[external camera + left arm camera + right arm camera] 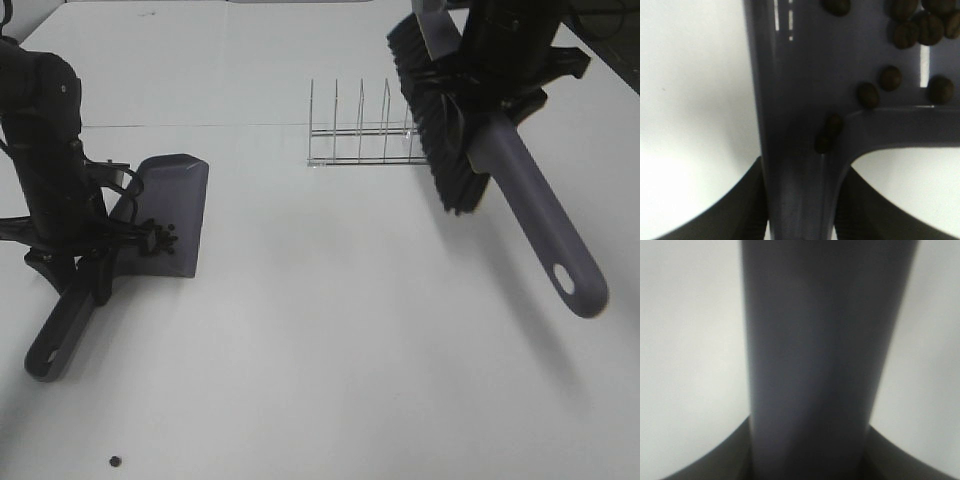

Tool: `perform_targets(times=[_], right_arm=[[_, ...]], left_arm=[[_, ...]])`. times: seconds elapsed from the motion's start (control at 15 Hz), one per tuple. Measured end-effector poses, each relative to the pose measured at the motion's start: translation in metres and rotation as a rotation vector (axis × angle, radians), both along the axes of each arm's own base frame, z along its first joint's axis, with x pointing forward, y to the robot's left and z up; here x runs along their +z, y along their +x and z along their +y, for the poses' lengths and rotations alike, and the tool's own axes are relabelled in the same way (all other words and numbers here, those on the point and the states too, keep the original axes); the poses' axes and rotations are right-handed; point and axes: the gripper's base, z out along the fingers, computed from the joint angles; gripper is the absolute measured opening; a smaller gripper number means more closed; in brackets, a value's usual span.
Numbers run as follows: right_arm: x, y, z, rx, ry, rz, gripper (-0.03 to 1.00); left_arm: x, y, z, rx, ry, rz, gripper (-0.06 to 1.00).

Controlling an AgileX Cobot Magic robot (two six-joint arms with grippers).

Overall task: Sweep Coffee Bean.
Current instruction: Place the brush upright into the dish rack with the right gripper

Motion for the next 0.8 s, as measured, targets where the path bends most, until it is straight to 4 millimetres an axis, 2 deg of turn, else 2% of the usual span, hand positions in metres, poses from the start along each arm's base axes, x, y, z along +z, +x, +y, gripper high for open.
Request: perform_targets(times=[0.13, 0.27, 0.4, 0.67, 0.8], right_arm=[[-0.026, -0.010, -0.034, -0.079, -0.036, 0.107, 0.27], [-0.037, -0.007, -0.060, -0.154, -0.032, 0.149, 0.27], [-0.051, -0.002, -0.078, -0.209, -0.028, 0.185, 0.27], [-0.088, 0.005, -0.083, -0.222, -0.049, 0.275, 0.27], [-0.096, 0.014, -0.082, -0.221, -0.050, 0.276, 0.27]], left_arm=[[0.001, 0.002, 0.000, -0.016, -0.007, -0.014, 0.31], [0.001, 0.003, 0.000, -0.020, -0.011, -0.024, 0.31], [0.001, 0.004, 0.000, -0.020, -0.012, -0.031, 0.31], [0.000, 0.004, 0.000, -0.021, -0.014, -0.037, 0.31], [0.000, 0.005, 0.000, -0.021, -0.015, -0.045, 0.31]])
